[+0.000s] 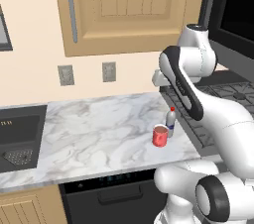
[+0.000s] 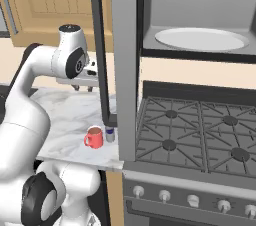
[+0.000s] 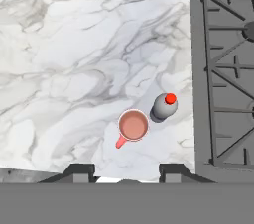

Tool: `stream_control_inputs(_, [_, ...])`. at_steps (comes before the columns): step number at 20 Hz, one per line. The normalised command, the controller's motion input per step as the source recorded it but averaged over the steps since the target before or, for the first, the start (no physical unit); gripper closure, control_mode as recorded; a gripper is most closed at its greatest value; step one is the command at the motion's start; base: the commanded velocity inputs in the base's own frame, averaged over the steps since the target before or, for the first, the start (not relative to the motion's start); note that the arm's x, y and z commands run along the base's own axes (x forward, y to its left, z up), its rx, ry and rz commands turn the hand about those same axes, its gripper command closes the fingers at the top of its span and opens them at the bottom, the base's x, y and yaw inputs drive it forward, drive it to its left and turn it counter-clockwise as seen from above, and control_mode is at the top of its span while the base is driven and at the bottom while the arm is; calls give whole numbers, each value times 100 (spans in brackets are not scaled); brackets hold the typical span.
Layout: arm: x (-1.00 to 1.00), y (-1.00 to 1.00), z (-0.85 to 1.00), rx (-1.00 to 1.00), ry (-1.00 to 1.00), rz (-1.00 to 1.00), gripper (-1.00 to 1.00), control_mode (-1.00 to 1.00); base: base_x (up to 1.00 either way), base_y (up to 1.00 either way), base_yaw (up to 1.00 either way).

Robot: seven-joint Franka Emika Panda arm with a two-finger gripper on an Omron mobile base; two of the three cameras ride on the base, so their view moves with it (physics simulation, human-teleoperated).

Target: Place the microwavable item in the microwave. Then, close the microwave door and press the start button.

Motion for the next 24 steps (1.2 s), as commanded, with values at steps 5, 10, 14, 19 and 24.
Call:
stream_control_inputs(5, [0,4,-33,-6,1,0,-100,-100,0,0,0])
stream_control_inputs(10, [-45,50,-74,-17,0,-22,-100,-100,0,0,0])
stream_control_inputs(14, [-38,62,-73,-13,1,-38,-100,-100,0,0,0])
stream_control_inputs(19, [-20,43,-60,-4,4,-34,-100,-100,0,0,0])
stream_control_inputs(24, [-4,12,-48,0,1,-22,-100,-100,0,0,0])
